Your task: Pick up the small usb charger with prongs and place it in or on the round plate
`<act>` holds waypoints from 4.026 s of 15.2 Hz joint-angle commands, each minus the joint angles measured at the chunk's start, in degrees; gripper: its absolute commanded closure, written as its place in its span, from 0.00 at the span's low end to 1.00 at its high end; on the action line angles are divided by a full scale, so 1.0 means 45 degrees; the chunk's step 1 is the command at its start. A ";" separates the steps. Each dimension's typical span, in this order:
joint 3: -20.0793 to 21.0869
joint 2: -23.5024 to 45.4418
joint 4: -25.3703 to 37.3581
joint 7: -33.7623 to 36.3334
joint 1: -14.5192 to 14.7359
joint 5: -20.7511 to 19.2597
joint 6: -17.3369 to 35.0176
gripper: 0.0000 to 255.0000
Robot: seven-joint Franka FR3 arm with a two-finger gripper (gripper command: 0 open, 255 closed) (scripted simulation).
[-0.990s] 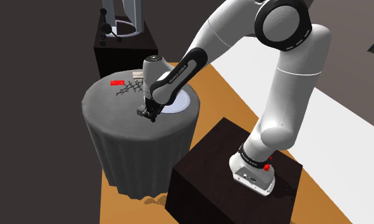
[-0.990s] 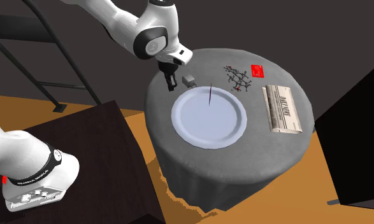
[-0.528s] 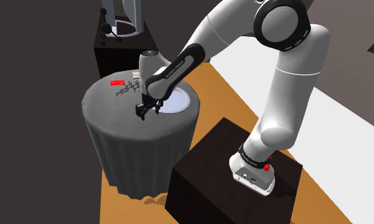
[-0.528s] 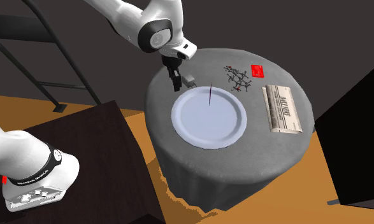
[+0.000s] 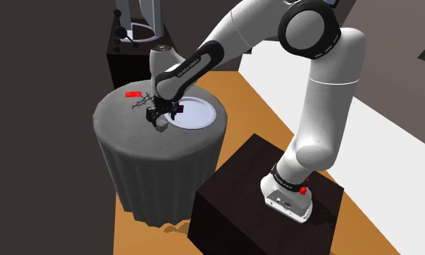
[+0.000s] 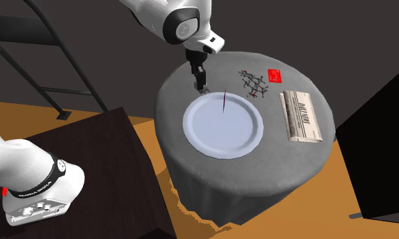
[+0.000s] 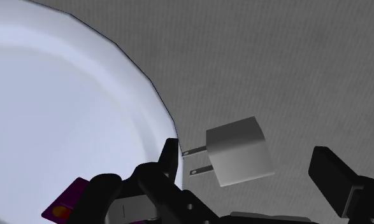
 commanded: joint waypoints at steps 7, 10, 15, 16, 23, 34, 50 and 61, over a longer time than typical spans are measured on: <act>-0.0068 0.0644 0.0042 0.0074 0.0036 -0.0121 0.0599 0.00; -0.0068 0.0644 0.0042 0.0074 0.0036 -0.0121 0.0599 0.00; -0.0068 0.0639 0.0043 0.0072 0.0035 -0.0120 0.0593 1.00; -0.0071 0.0660 0.0059 0.0066 0.0031 -0.0121 0.0599 1.00; -0.0041 0.0382 0.0059 0.0036 0.0017 -0.0067 0.0321 1.00; 0.0073 -0.0915 0.0371 -0.0150 -0.0064 0.0198 -0.1276 1.00; -0.1173 -0.2596 -0.0613 -0.3692 -0.2050 0.0710 -0.1929 1.00; -0.1538 -0.1853 -0.1065 -0.4570 -0.2526 0.0777 -0.0731 1.00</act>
